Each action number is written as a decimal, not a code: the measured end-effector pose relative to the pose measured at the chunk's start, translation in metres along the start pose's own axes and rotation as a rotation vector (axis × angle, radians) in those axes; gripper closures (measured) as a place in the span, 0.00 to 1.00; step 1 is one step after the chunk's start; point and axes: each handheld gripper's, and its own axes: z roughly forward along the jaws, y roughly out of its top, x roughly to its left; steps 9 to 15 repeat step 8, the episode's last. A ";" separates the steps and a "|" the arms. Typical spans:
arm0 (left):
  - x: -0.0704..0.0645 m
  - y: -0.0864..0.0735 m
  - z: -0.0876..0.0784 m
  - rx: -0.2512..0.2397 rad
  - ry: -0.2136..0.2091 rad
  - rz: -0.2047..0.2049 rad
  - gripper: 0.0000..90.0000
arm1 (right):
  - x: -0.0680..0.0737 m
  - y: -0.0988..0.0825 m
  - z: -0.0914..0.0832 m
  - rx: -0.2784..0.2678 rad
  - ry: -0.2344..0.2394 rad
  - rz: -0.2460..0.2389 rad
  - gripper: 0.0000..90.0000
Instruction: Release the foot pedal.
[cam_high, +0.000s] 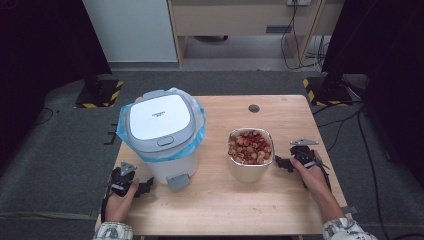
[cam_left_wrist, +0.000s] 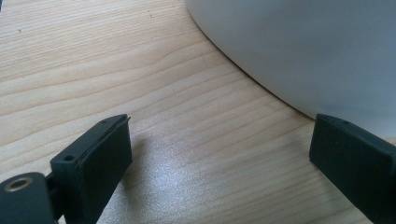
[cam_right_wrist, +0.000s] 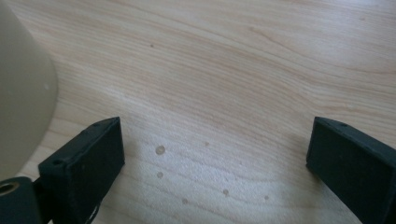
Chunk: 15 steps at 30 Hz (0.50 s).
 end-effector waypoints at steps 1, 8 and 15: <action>0.000 0.000 0.000 0.000 -0.001 0.001 0.05 | 0.000 -0.001 -0.001 0.002 -0.002 0.003 0.04; -0.001 0.000 0.001 0.003 -0.004 0.004 0.03 | 0.004 -0.010 -0.011 0.001 -0.043 0.042 0.04; -0.001 0.000 0.001 0.003 -0.004 0.004 0.03 | 0.004 -0.010 -0.011 0.001 -0.043 0.042 0.04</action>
